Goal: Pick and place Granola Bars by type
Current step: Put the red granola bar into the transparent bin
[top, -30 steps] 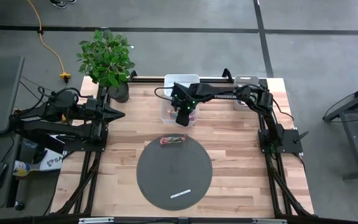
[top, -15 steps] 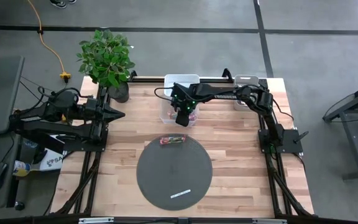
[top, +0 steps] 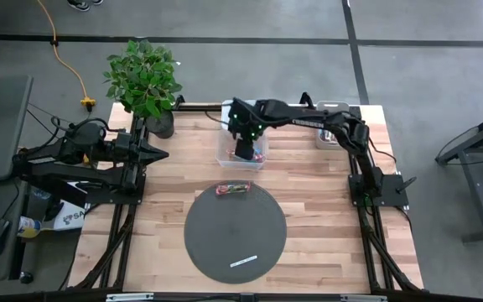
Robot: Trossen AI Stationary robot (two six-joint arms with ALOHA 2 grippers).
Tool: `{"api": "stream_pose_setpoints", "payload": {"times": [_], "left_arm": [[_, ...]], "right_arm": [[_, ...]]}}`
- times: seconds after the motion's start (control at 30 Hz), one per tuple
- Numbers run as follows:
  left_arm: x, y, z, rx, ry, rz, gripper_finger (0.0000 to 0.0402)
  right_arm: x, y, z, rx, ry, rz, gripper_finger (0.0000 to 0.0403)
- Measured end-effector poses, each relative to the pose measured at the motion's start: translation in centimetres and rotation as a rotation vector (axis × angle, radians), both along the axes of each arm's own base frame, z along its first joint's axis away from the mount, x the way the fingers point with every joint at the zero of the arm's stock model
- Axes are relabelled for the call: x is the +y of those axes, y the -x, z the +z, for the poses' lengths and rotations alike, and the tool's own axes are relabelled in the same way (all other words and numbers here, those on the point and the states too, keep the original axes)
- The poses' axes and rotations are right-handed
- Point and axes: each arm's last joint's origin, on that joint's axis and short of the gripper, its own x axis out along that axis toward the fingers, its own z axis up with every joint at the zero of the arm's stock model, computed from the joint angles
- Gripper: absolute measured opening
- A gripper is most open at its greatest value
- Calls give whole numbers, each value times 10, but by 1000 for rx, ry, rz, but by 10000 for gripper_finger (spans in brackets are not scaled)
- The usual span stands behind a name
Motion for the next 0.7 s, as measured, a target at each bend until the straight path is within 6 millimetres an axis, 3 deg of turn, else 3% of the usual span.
{"api": "stream_pose_setpoints", "payload": {"times": [0.17,0.33,0.53,0.7], "left_arm": [[0,0,0,0,0,0,1],[0,0,0,0,0,0,1],[0,0,0,0,0,0,1],[0,0,0,0,0,0,1]], "right_arm": [[2,-4,45,-102,16,37,169],[19,-11,78,-230,-1,136,179],[55,-19,95,-289,16,284,199],[91,-25,96,-295,3,352,208]]}}
